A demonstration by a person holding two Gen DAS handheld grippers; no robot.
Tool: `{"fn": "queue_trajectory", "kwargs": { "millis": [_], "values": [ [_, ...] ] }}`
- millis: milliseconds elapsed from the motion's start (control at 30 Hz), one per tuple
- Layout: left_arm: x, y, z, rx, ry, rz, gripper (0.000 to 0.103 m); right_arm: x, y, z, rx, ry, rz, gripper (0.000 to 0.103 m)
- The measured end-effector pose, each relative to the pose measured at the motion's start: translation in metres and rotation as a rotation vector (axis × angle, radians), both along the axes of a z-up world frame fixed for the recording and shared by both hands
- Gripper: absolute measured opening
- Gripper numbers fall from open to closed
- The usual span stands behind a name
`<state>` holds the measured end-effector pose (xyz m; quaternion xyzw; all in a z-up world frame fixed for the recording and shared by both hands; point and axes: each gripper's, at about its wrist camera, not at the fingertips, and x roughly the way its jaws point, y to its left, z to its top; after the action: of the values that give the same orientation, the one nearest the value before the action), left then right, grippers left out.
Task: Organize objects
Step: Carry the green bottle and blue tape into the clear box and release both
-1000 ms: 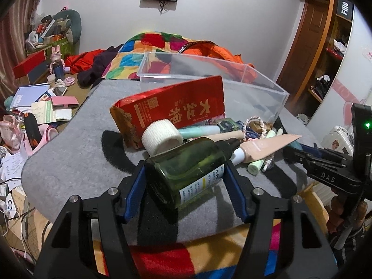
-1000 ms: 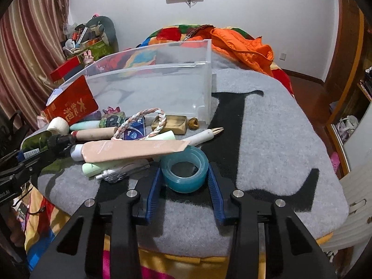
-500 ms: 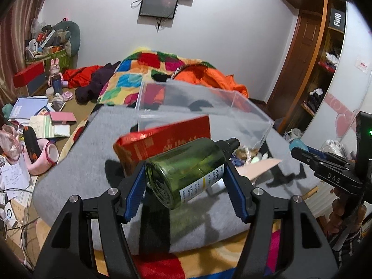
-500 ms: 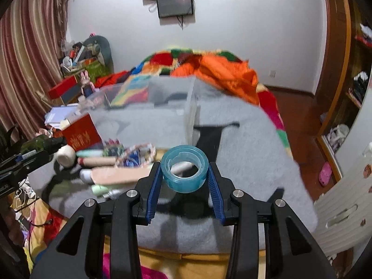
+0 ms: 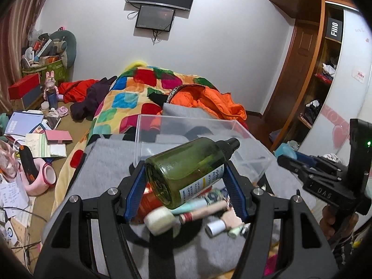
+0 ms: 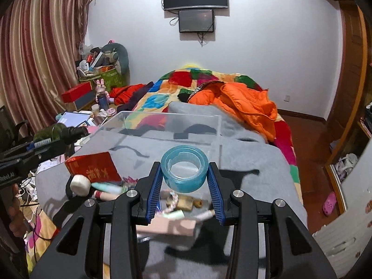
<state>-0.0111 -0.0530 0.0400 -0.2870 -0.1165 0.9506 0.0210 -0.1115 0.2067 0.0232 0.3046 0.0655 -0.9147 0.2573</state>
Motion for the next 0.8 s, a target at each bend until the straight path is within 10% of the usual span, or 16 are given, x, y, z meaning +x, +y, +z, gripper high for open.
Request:
{"fn": "queue_trajectory", "kwargs": {
  "millis": [800],
  "values": [
    [-0.125,-0.001,-0.032,-0.051,-0.232,-0.085,0.064,-0.087,-0.048,-0.02,0.071,-0.101,0.013,0.036]
  ]
}}
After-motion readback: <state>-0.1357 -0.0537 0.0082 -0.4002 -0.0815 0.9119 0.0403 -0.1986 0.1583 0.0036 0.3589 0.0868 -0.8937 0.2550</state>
